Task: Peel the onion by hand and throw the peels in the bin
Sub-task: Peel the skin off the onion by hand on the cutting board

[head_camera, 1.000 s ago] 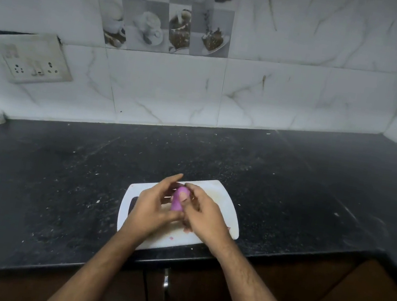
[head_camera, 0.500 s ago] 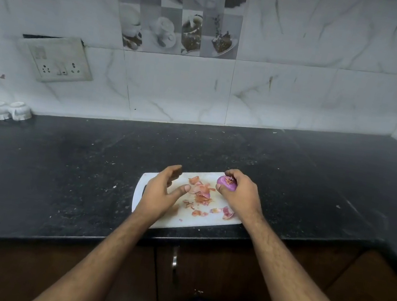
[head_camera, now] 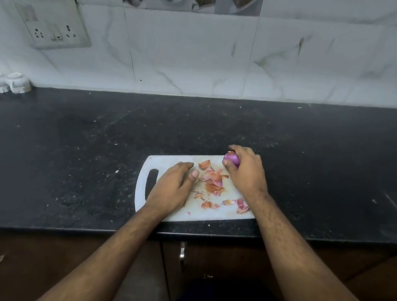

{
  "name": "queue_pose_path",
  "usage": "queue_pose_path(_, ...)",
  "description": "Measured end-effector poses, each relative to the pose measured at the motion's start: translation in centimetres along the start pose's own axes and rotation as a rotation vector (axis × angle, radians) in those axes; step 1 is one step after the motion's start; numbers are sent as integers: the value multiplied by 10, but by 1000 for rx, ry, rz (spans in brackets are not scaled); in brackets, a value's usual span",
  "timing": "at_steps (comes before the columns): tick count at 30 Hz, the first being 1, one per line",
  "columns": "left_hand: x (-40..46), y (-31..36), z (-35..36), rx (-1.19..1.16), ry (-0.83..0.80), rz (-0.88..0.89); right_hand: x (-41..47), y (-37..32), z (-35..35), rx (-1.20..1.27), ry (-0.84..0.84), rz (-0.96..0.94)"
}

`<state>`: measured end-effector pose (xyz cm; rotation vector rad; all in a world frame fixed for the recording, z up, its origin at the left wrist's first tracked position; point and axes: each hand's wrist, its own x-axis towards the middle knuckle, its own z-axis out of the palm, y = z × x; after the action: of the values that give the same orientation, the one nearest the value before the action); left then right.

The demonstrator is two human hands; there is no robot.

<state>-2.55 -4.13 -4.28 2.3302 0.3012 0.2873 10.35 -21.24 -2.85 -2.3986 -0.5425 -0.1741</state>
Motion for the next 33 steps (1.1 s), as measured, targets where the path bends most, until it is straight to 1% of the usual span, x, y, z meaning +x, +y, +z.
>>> queue_pose_path(2, -2, -1, 1, -15, 17, 7, -5, 3, 3, 31, 20, 9)
queue_pose_path(5, -4, 1, 1, -95, 58, -40, -11, 11, 6, 55, 85, 41)
queue_pose_path(7, -4, 1, 1, -102, 60, -38, -11, 12, 7, 72, 95, 77)
queue_pose_path(10, -3, 0, 1, -96, 54, -23, -9, 9, 11, 54, 86, 119)
queue_pose_path(13, -4, 0, -1, -98, 51, -5, -5, 7, 13, 18, 119, 105)
queue_pose_path(16, -5, 0, -2, -100, 44, 6, -5, 7, 10, 6, 84, 133)
queue_pose_path(19, -5, 0, -2, -103, 43, 11, -12, 5, 7, -21, 55, 90)
queue_pose_path(23, -5, 0, -1, -108, 39, 23, -19, 2, 3, 47, 102, 47)
queue_pose_path(28, -6, 0, -2, -102, 36, 28, -18, 3, 0, 164, 128, 103)
queue_pose_path(30, -7, 0, -2, -105, 37, 31, -18, 4, 1, 151, 102, 103)
queue_pose_path(33, -6, -1, -2, -105, 46, 45, -22, 6, 2, 134, 25, 36)
